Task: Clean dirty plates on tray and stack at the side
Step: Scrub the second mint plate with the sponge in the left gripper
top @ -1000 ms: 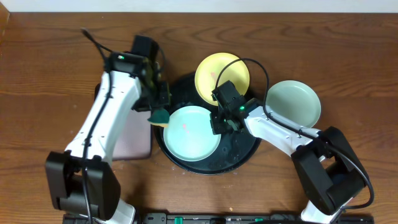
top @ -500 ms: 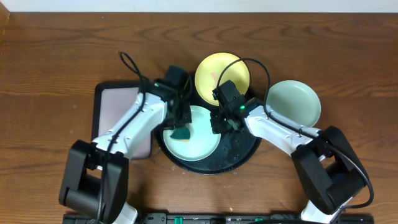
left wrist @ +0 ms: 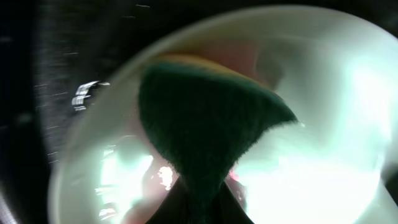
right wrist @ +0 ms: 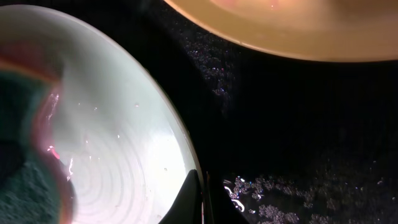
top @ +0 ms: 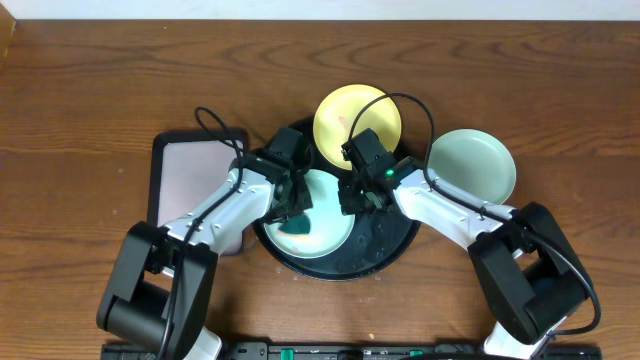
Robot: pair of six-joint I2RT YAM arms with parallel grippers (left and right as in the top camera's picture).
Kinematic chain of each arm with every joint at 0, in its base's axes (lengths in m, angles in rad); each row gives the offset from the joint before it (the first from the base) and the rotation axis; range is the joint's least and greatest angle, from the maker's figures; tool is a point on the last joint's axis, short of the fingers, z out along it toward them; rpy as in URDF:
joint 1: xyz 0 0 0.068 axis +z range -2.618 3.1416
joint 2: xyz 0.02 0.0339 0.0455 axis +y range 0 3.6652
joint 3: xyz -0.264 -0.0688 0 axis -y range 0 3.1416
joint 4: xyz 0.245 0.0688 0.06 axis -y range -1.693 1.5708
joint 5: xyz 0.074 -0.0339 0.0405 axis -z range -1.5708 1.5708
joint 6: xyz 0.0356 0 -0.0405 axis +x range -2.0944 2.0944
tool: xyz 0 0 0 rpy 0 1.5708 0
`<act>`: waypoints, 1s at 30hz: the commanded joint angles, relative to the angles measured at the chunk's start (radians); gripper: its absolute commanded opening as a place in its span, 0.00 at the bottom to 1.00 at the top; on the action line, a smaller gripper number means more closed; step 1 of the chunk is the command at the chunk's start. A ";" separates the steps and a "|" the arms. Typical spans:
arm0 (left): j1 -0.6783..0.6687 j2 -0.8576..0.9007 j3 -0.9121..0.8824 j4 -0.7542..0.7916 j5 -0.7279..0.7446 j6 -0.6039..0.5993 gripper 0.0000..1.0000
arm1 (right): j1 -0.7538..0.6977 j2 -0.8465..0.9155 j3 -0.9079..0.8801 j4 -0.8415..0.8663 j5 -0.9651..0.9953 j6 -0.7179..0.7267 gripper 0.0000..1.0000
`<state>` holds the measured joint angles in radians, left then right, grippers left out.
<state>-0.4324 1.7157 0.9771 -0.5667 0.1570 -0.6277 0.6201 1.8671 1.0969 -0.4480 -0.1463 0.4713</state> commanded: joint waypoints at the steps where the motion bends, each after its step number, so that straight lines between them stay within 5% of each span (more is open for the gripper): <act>1: -0.058 0.010 -0.026 0.021 0.144 0.049 0.07 | -0.013 0.026 0.011 0.003 0.014 0.021 0.01; 11: -0.038 0.010 -0.026 0.057 -0.234 -0.103 0.07 | -0.013 0.026 0.011 0.003 0.014 0.021 0.01; 15: -0.016 0.010 -0.026 0.058 -0.266 -0.111 0.07 | -0.013 0.026 0.011 0.003 0.014 0.021 0.01; 18: -0.016 0.010 -0.026 0.045 -0.155 -0.088 0.07 | -0.013 0.026 0.011 0.003 0.014 0.021 0.01; 25: -0.016 0.008 -0.021 0.087 0.400 0.153 0.08 | -0.013 0.026 0.011 0.003 0.014 0.021 0.01; 30: -0.016 0.009 -0.019 0.103 0.375 0.143 0.07 | -0.013 0.026 0.011 0.003 0.014 0.021 0.01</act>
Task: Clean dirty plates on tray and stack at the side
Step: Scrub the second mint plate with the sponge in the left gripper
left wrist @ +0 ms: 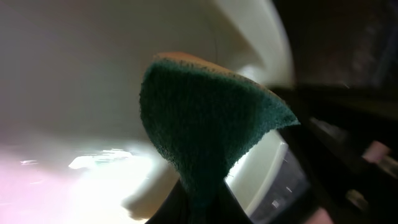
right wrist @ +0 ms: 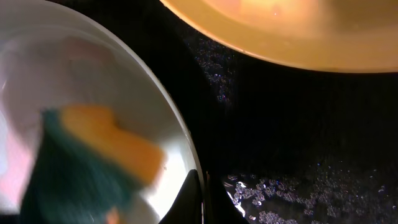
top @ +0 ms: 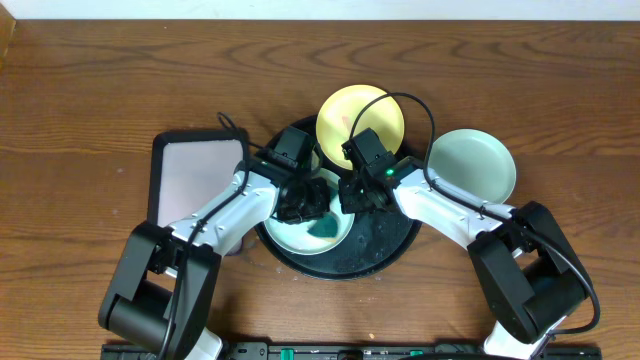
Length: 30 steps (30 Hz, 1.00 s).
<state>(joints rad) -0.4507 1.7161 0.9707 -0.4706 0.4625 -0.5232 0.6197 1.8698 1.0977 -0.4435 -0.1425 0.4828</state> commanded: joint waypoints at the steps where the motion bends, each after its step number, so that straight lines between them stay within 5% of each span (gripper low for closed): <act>1: 0.003 0.008 -0.013 0.008 0.019 0.015 0.07 | -0.012 0.023 0.011 -0.002 0.010 0.010 0.01; 13: 0.003 0.008 -0.013 -0.016 -0.599 -0.126 0.07 | -0.012 0.023 0.011 -0.004 0.011 0.010 0.01; 23: 0.003 0.008 -0.002 -0.184 -0.554 -0.230 0.07 | -0.012 0.023 0.011 -0.004 0.011 0.010 0.01; 26: 0.003 0.007 0.002 -0.199 -0.438 -0.217 0.07 | -0.012 0.023 0.011 -0.003 0.011 0.010 0.01; 30: 0.003 0.006 0.002 -0.146 -0.145 -0.029 0.07 | -0.012 0.023 0.011 -0.003 0.010 0.010 0.01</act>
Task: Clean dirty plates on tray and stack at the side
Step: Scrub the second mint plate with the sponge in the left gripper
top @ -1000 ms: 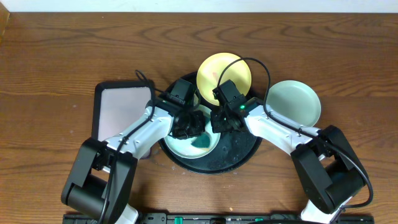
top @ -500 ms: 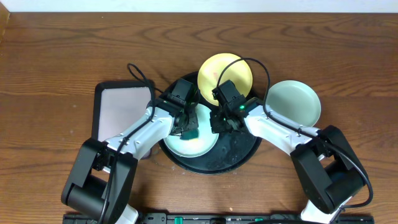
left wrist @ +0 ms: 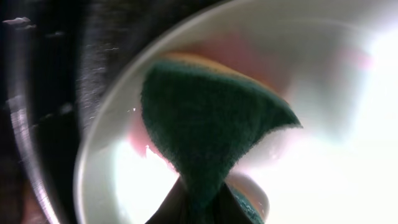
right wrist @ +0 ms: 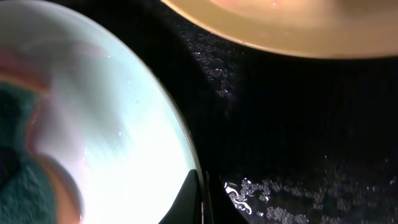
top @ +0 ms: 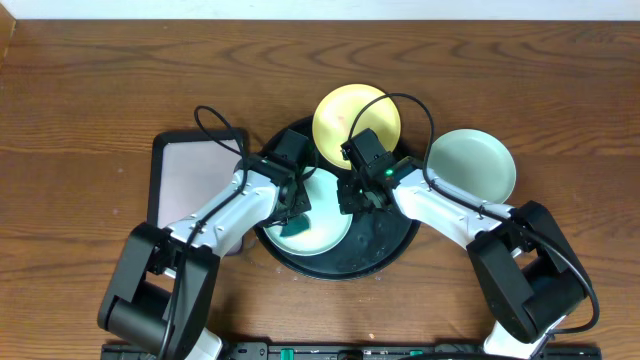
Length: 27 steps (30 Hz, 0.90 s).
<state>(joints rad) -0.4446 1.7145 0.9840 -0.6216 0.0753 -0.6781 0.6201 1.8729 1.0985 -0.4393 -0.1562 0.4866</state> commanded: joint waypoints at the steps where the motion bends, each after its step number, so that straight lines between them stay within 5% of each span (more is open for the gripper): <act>1: -0.003 0.008 -0.011 0.017 0.298 0.166 0.07 | -0.013 0.020 0.010 -0.007 0.024 0.006 0.01; 6: -0.003 0.008 -0.011 0.042 0.340 0.214 0.07 | -0.013 0.020 0.010 -0.007 0.024 0.006 0.01; 18: -0.003 0.008 -0.011 0.134 -0.169 0.097 0.07 | -0.013 0.020 0.010 -0.008 0.024 0.006 0.01; 27: -0.003 0.008 0.148 -0.107 -0.101 0.098 0.07 | -0.013 0.020 0.010 -0.008 0.024 0.006 0.01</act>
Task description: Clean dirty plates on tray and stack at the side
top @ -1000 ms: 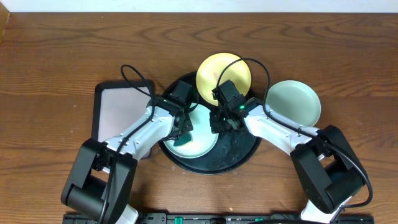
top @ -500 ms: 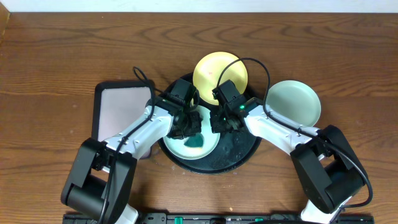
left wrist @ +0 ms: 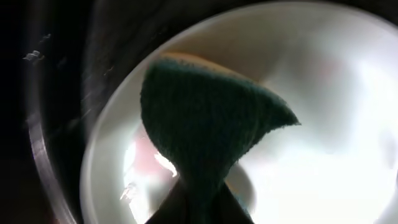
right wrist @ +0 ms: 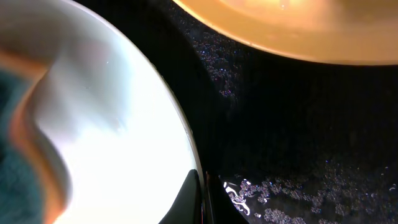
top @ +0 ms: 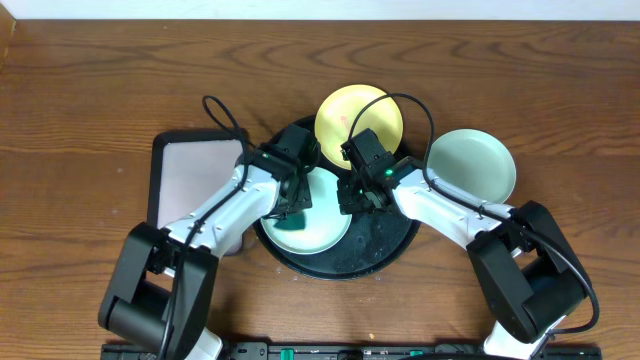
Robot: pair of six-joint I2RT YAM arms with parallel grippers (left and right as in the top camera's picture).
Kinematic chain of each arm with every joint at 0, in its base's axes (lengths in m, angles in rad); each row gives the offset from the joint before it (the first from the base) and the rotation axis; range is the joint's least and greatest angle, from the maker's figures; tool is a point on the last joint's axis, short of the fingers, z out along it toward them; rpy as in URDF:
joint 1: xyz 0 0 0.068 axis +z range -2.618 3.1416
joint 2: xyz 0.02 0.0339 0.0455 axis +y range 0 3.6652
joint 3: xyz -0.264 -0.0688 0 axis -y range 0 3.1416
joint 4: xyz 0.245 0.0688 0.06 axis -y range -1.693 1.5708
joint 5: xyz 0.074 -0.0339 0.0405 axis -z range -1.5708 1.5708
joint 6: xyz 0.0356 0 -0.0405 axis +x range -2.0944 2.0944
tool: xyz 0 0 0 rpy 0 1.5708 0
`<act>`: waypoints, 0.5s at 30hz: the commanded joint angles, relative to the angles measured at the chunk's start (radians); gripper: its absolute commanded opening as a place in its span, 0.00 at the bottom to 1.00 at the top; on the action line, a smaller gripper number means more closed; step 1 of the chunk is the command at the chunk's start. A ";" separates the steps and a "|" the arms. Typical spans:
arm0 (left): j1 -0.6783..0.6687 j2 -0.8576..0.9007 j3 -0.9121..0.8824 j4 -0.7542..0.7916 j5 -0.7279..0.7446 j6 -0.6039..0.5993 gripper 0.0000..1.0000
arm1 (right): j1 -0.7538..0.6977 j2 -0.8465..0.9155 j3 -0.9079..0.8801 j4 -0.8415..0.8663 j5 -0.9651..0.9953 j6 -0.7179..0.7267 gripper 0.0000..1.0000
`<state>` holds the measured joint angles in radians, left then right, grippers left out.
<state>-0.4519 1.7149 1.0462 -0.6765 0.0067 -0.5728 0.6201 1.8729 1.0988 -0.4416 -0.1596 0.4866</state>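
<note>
A pale green plate [top: 318,215] lies on the round black tray [top: 385,245]. My left gripper [top: 292,208] is shut on a green-and-orange sponge [left wrist: 205,124], pressing it on the plate's left part [left wrist: 323,93]. My right gripper [right wrist: 200,186] is shut on the plate's right rim [right wrist: 186,134], one finger on each side of it. A yellow plate [top: 358,115] rests on the tray's far edge, also seen from the right wrist [right wrist: 292,31]. Pinkish smears show by the sponge.
A second pale green plate [top: 472,163] sits on the wooden table right of the tray. A dark-rimmed pinkish rectangular board [top: 190,180] lies left of the tray. Water droplets [right wrist: 280,186] cover the tray floor.
The sponge in my left gripper has shifted slightly on the left part of the green plate. My right gripper still pinches the rim in the same place.
My left gripper held the sponge on the green plate's left side, then at its right half near the right gripper, then back at the left, where it is now. The right gripper held the rim throughout.
</note>
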 commanded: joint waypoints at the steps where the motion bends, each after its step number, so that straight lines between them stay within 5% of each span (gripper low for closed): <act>1: 0.004 0.007 0.114 -0.090 -0.033 -0.004 0.07 | -0.013 0.020 0.010 -0.005 0.027 0.006 0.01; 9: 0.058 0.003 0.349 -0.345 -0.015 0.077 0.07 | -0.013 0.020 0.010 -0.005 0.019 -0.006 0.01; 15: 0.171 -0.018 0.402 -0.362 0.122 0.201 0.08 | -0.012 -0.008 0.027 -0.024 -0.058 -0.097 0.01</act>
<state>-0.3340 1.7145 1.4258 -1.0359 0.0601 -0.4564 0.6197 1.8729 1.1004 -0.4454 -0.1783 0.4480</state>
